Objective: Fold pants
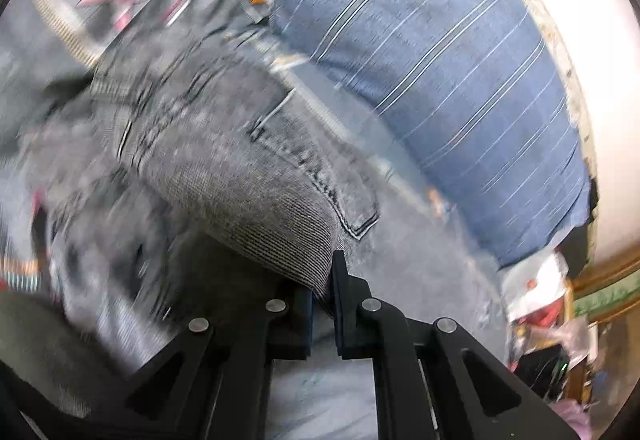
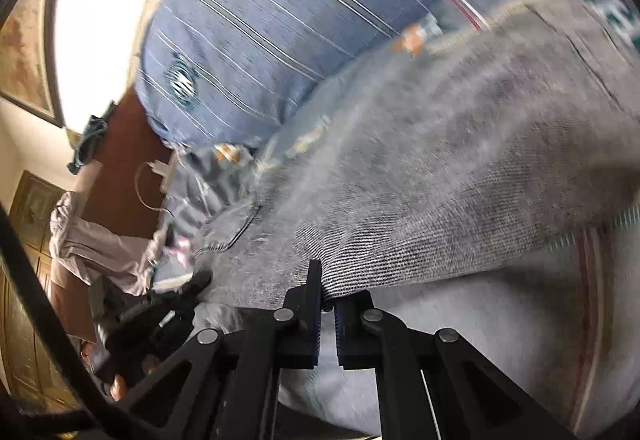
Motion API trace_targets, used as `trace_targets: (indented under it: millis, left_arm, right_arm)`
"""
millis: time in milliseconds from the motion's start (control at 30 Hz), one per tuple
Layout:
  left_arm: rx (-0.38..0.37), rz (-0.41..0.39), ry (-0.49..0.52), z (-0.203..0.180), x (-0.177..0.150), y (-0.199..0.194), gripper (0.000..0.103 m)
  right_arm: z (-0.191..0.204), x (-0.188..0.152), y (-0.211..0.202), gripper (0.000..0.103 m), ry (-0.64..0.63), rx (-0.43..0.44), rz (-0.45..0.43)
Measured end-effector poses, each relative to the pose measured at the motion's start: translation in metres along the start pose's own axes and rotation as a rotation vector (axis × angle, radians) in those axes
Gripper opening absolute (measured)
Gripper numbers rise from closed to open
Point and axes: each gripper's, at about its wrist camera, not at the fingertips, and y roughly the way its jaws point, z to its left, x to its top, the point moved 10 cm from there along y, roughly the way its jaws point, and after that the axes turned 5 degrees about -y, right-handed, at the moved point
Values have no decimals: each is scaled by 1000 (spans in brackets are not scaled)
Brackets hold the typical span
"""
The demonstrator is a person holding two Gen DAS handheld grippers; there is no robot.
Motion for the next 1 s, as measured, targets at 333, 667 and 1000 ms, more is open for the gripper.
trace_targets:
  millis: [333,667,1000]
  left_arm:
    - [136,30,57,24,-35,23,10]
    - [93,-62,30,37,-13,-15,60]
    - [178,-73,-78,94,94,-40,60]
  right_arm:
    - [-39,-21,26,9,14,-138,89]
    - [-12,-37,8,84,-54,-197,69]
    - [150,-40,59,84,-436,55,155]
